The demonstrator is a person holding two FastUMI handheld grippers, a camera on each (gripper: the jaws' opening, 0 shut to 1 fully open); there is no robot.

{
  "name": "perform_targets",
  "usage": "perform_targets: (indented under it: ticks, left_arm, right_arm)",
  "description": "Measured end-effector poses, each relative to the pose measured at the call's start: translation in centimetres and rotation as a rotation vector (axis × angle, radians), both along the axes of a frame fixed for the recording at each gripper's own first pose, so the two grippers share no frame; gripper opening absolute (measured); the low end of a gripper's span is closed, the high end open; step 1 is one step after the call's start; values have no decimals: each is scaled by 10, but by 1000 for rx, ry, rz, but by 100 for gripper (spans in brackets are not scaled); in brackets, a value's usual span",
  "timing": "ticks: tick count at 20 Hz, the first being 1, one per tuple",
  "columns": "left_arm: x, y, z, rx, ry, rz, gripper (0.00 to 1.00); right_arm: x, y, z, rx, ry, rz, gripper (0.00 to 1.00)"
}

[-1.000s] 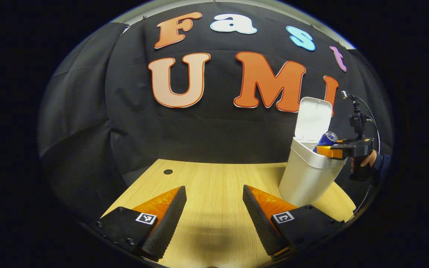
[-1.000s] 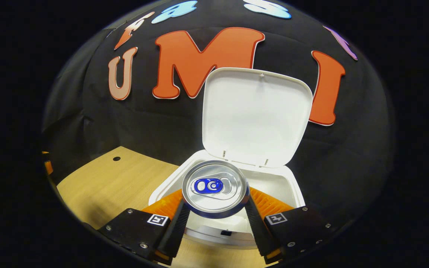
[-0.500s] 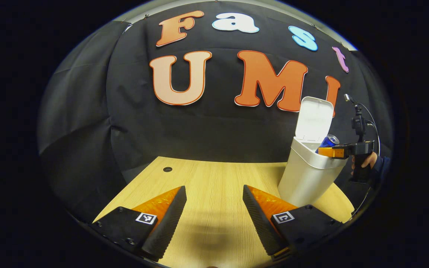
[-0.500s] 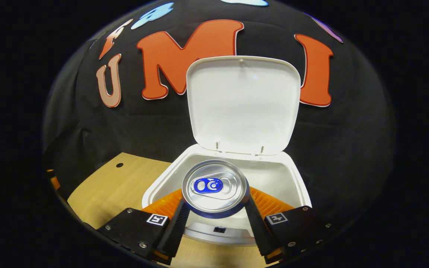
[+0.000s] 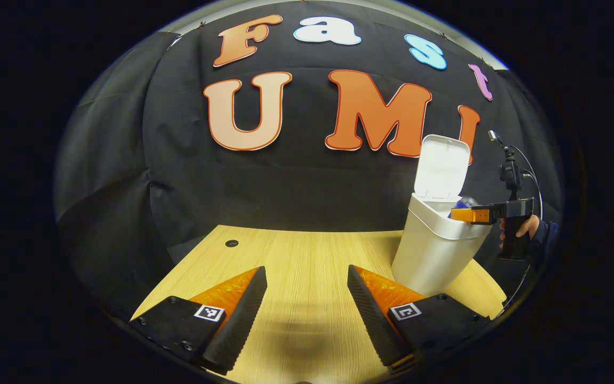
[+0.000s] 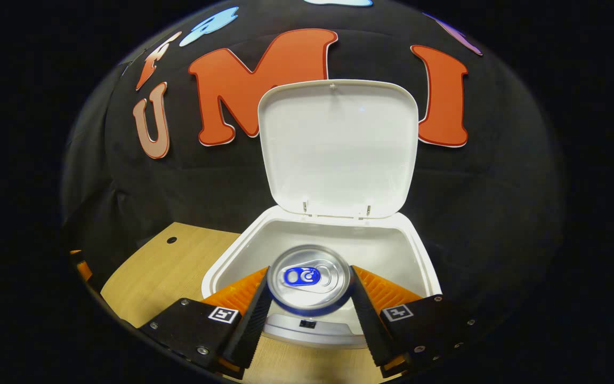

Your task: Press the lid of the desktop garbage bin to open it, pick up the crumpled paper on the desktop and throw it into the bin, then pick up the pop can on the desktop and drop it into the bin, and finally close the garbage bin lid.

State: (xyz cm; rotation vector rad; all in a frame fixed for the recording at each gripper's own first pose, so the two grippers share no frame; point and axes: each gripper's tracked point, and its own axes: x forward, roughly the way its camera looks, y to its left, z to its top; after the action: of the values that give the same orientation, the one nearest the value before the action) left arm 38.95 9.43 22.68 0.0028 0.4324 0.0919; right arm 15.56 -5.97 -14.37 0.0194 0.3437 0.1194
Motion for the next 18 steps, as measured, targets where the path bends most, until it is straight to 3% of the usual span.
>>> perform_targets:
  ticks: [5,18]
  left_arm:
    - [2,-2,1,-5,-8,-11,97]
    - [-4,19,-5,25,-8,12,97]
  right_arm:
    - [-1,-12,18,-19,-34,-19,83]
    - [35,-17,135,-62,-217,-24,82]
